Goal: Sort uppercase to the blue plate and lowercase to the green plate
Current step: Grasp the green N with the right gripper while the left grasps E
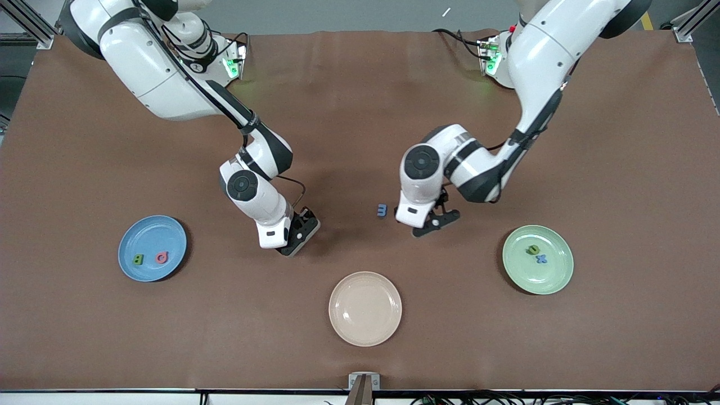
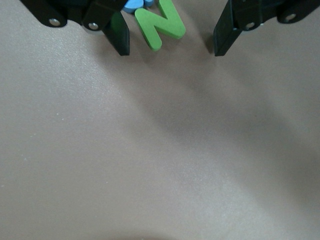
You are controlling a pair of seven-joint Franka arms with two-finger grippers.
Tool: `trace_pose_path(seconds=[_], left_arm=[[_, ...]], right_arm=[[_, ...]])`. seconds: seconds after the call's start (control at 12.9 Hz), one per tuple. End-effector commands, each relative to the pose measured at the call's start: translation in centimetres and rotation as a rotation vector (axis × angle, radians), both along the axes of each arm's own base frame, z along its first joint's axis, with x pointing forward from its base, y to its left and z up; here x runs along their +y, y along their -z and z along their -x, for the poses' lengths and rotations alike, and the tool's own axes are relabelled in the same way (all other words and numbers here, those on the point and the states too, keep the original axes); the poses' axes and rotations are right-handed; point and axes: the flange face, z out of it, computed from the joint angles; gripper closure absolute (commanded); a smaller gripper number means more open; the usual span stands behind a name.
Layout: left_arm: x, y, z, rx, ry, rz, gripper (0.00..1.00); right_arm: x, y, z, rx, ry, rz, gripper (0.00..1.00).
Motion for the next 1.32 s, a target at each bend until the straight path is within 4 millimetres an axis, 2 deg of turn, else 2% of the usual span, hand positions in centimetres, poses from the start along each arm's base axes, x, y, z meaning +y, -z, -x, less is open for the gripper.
trace_pose_path(seconds=[0.0, 0.15, 0.31, 0.46, 0.54, 0.62, 0.77, 0.93, 1.08, 1.24], left_arm=[[-2.7, 1.5, 1.7, -0.059, 0.104, 0.018, 0.18], [-4.7, 3.0, 2.9, -0.082, 0.217, 0.038, 0.25], [-6.1, 4.4, 3.4, -0.088, 0.338, 0.109, 0.36], [-8.0, 4.0, 3.7, -0.103, 0.397, 0.138, 0.46], [-8.0, 4.2, 3.8, -0.101, 0.405, 0.135, 0.47], [-7.9, 4.5, 3.9, -0.099, 0.424, 0.128, 0.47], [-7.5, 5.4, 3.7, -0.081, 0.482, 0.122, 0.48], [-7.1, 5.8, 3.5, -0.078, 0.497, 0.109, 0.49], [-6.8, 6.0, 3.4, -0.079, 0.494, 0.102, 0.49], [-6.6, 6.1, 3.3, -0.071, 0.490, 0.090, 0.52]], right_arm=[[-0.9, 0.5, 1.6, 0.015, -0.035, 0.021, 0.24], [-1.1, 0.6, 1.7, 0.015, -0.052, 0.025, 0.31], [-1.8, 0.6, 1.3, 0.007, -0.077, 0.028, 0.47], [-2.1, 0.5, 1.1, 0.004, -0.079, 0.029, 0.65], [-2.0, 0.5, 1.1, 0.003, -0.079, 0.028, 0.74], [-2.1, 0.5, 1.0, 0.002, -0.077, 0.027, 0.80], [-2.2, 0.0, 0.5, -0.007, -0.067, 0.023, 0.84], [-3.4, -1.7, -1.7, -0.040, -0.018, 0.004, 0.85], [-5.5, -3.7, -4.2, -0.070, 0.037, -0.017, 0.88], [-10.1, -5.3, -6.6, -0.086, 0.118, -0.052, 0.89]])
